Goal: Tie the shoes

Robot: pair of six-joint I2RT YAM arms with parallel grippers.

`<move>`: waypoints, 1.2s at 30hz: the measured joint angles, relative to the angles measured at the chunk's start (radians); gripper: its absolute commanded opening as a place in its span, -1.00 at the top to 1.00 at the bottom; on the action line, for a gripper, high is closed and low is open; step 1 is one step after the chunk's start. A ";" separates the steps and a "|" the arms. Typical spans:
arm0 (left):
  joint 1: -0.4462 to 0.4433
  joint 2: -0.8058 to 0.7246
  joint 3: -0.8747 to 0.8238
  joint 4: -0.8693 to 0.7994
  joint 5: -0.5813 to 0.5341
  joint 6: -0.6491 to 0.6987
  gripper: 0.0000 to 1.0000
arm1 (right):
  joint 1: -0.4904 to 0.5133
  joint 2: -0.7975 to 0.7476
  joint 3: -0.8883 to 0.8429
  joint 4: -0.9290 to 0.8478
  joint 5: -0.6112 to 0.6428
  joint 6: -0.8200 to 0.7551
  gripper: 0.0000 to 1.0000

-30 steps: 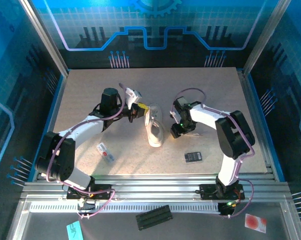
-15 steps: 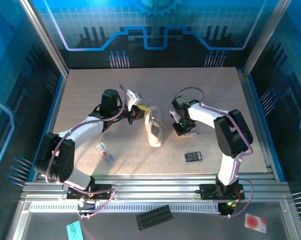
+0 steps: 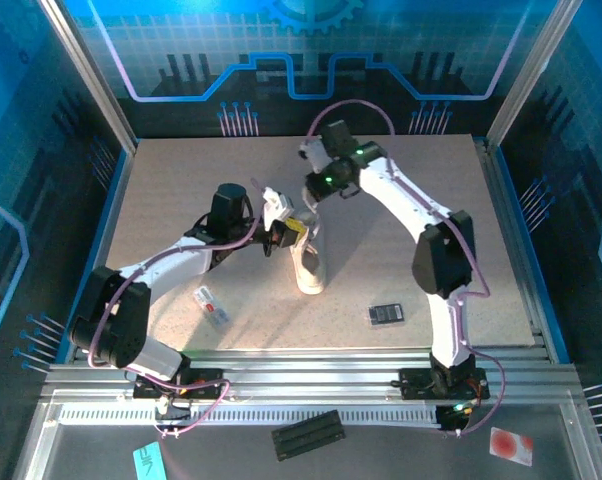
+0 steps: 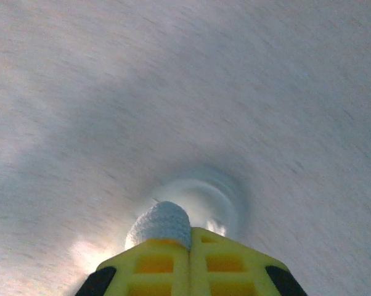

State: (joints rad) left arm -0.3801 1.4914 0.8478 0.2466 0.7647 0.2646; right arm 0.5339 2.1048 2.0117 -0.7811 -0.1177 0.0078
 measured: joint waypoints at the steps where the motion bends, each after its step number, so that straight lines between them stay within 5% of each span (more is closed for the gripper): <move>1: -0.005 0.000 -0.010 0.009 0.000 0.000 1.00 | 0.026 0.018 0.030 0.004 -0.027 -0.001 0.99; 6: -0.016 0.000 -0.068 0.041 0.003 0.006 1.00 | 0.134 0.040 0.016 0.045 -0.171 0.013 0.31; 10: -0.016 -0.004 -0.072 0.050 -0.004 0.003 1.00 | 0.116 0.021 -0.101 0.100 -0.229 0.037 0.02; 24: 0.049 0.031 -0.055 0.110 0.025 -0.045 1.00 | -0.071 -0.531 -0.698 0.504 -0.404 0.063 -0.20; 36: 0.085 0.043 0.005 0.061 0.151 0.018 1.00 | -0.089 -0.481 -0.849 0.724 -0.603 0.058 -0.22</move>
State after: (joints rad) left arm -0.2951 1.5349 0.8532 0.3073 0.9161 0.2829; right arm 0.4454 1.6238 1.1629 -0.0570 -0.7204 0.0662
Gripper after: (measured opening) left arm 0.045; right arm 0.623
